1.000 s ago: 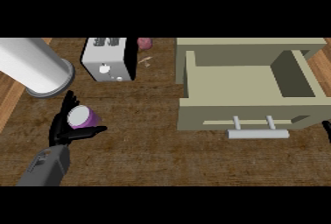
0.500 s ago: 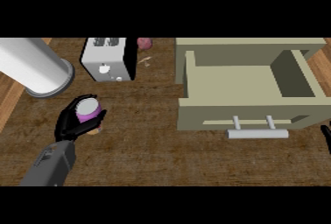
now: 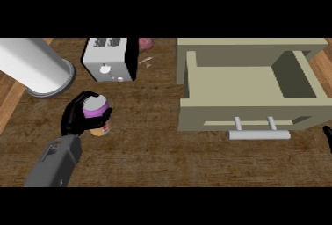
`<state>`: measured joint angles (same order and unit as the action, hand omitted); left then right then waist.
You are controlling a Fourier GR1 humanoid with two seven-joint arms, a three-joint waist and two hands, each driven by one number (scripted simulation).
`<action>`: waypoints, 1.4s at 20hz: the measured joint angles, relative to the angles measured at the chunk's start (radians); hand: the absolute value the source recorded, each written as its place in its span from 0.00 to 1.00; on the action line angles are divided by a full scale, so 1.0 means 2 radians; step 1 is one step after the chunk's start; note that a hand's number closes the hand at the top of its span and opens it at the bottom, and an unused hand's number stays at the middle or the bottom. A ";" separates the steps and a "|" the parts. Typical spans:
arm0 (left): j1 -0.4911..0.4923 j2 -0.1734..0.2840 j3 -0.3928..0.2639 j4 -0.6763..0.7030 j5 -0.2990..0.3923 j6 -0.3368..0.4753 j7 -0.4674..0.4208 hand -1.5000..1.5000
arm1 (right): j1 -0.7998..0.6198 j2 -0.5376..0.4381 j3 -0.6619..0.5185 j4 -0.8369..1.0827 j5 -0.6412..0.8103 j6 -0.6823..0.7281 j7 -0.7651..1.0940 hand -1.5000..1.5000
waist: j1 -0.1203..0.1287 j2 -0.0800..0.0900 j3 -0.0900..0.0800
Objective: Pick up the can, place it into the drawer and close the drawer
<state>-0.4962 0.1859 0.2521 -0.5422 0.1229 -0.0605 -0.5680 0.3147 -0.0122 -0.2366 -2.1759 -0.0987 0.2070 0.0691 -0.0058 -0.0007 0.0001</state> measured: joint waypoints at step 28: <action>0.005 -0.082 -0.156 -0.427 -0.049 0.124 0.319 1.00 | -0.008 -0.002 -0.020 -0.016 -0.012 0.000 0.020 0.00 | 0.000 0.000 0.000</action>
<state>-0.4869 0.0212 -0.0609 -1.3952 0.0252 0.1872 0.0695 0.2983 -0.0160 -0.2763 -2.2081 -0.1234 0.2076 0.1090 -0.0063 -0.0013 0.0003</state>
